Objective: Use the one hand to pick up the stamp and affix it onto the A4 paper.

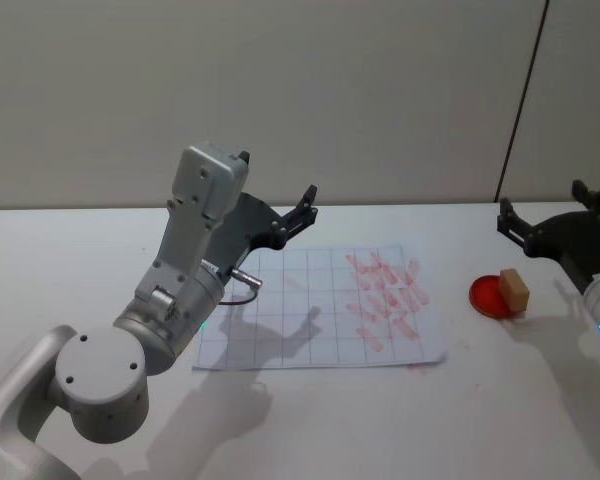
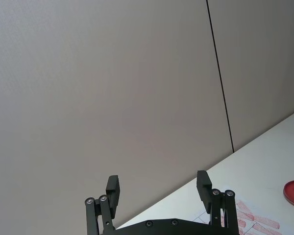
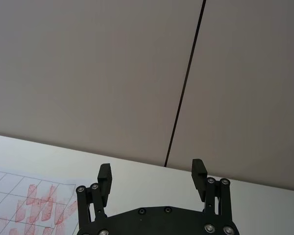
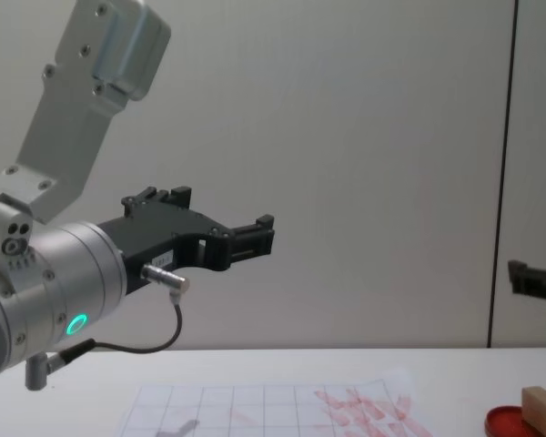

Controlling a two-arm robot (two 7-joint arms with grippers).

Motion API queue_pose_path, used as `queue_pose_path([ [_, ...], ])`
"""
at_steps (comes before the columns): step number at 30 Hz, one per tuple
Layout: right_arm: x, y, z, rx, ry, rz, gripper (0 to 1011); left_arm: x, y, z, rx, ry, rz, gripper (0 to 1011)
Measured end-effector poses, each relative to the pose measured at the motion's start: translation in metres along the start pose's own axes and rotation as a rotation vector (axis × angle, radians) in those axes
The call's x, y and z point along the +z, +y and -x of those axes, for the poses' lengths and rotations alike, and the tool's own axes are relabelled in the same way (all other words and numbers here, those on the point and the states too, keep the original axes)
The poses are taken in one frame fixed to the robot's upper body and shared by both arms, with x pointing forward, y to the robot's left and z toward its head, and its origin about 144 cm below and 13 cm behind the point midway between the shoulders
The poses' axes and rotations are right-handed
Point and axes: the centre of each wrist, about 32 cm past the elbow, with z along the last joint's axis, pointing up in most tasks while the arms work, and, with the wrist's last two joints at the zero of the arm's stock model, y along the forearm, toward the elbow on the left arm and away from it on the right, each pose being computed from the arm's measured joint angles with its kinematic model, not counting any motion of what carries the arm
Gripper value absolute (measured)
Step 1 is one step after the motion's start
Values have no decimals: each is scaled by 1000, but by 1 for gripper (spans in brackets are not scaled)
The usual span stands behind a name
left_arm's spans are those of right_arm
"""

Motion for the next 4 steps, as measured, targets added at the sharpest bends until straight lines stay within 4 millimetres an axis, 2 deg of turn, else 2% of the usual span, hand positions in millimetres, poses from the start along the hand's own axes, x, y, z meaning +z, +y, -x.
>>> queue_pose_path([
  [4, 2, -3, -1, -3, -6, -19, 1001, 0, 0, 0, 0, 0, 0, 1001],
])
